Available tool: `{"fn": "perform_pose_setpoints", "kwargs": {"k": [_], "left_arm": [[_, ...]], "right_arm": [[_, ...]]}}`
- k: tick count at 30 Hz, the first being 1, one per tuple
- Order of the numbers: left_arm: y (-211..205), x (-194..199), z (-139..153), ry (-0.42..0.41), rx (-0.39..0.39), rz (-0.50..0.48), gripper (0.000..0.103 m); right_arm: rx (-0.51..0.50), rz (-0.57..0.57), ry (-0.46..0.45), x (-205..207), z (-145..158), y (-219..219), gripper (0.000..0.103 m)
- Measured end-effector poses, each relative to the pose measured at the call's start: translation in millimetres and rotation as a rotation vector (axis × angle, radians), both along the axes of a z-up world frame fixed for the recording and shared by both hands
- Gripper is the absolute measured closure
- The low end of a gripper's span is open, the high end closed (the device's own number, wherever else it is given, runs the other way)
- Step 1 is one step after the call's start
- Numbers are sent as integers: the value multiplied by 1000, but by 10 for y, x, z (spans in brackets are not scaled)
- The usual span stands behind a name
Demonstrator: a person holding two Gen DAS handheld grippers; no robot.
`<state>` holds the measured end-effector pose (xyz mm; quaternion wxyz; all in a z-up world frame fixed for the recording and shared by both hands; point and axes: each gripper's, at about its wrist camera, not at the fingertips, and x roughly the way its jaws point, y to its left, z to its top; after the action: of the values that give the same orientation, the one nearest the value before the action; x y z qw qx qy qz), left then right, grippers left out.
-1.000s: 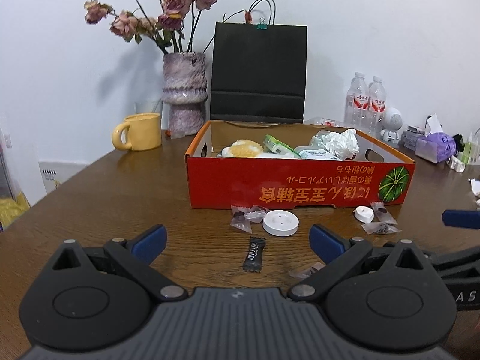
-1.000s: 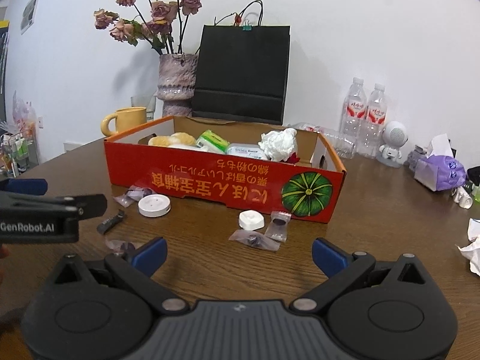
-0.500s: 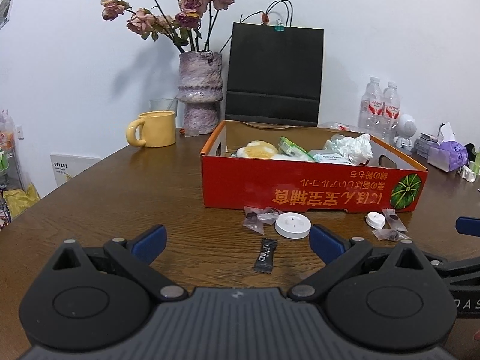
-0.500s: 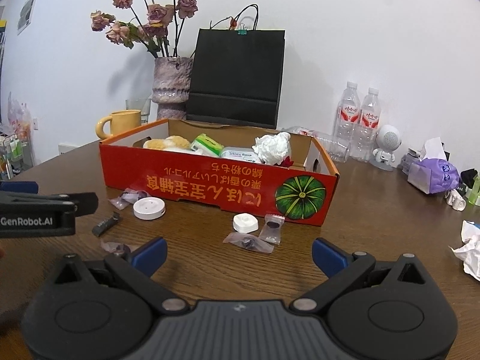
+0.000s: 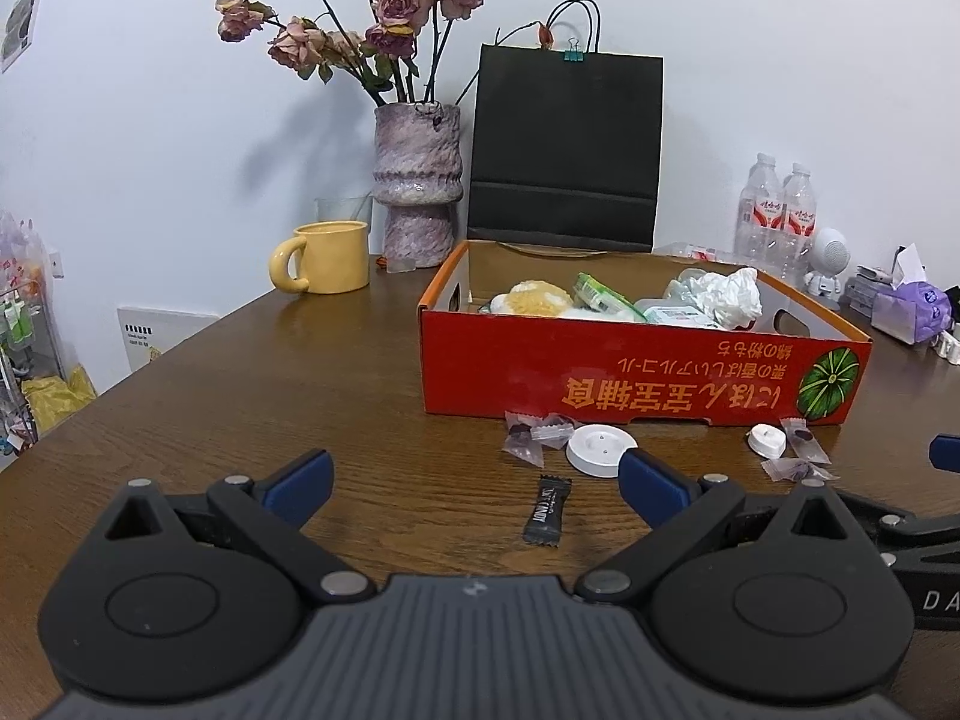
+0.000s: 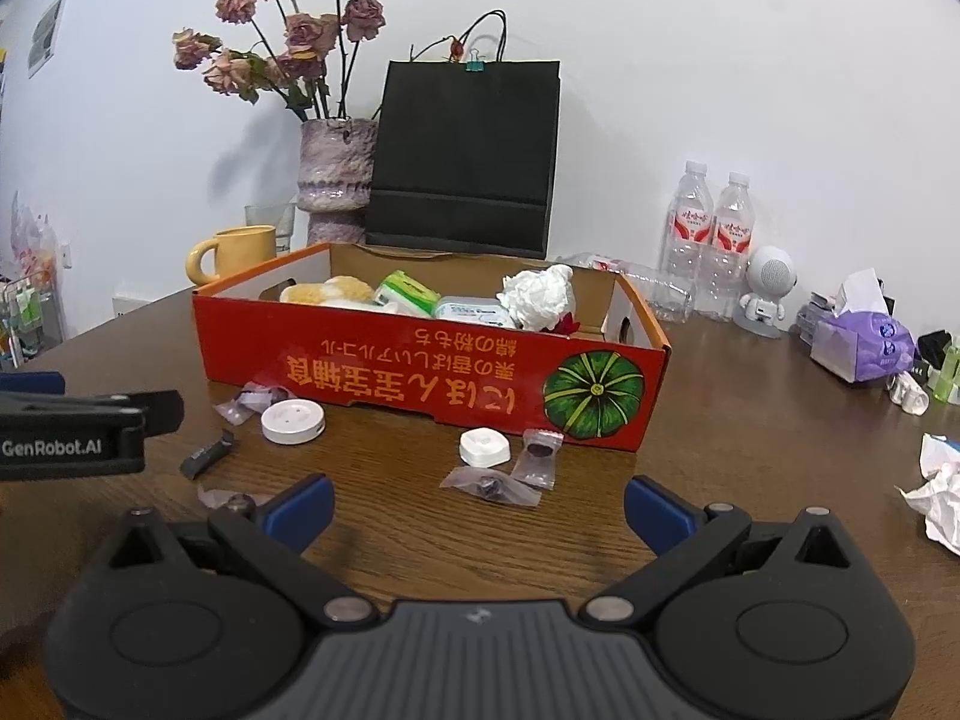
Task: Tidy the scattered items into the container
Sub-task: 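Move both tools back toward the white round lid and clear packet, then grasp a small clear packet with the left tool while the right tool grasps another clear packet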
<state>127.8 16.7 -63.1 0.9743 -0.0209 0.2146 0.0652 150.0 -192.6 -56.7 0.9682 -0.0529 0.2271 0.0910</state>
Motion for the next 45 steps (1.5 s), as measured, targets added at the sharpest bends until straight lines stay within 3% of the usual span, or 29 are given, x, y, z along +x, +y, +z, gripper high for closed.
{"fn": "perform_pose_setpoints", "kwargs": {"k": [21, 28, 33, 41, 45], "left_arm": [[53, 22, -19, 18, -20, 26, 0], [79, 66, -38, 52, -35, 31, 0], [25, 139, -45, 58, 2, -33, 0], [82, 573, 46, 103, 43, -49, 0], [76, 722, 35, 104, 60, -95, 6]], "right_arm": [[29, -11, 34, 49, -21, -45, 0], [62, -21, 96, 143, -61, -109, 0], [117, 31, 164, 268, -103, -173, 1], [90, 55, 127, 595, 13, -217, 15], [53, 64, 127, 785, 27, -203, 24]]}}
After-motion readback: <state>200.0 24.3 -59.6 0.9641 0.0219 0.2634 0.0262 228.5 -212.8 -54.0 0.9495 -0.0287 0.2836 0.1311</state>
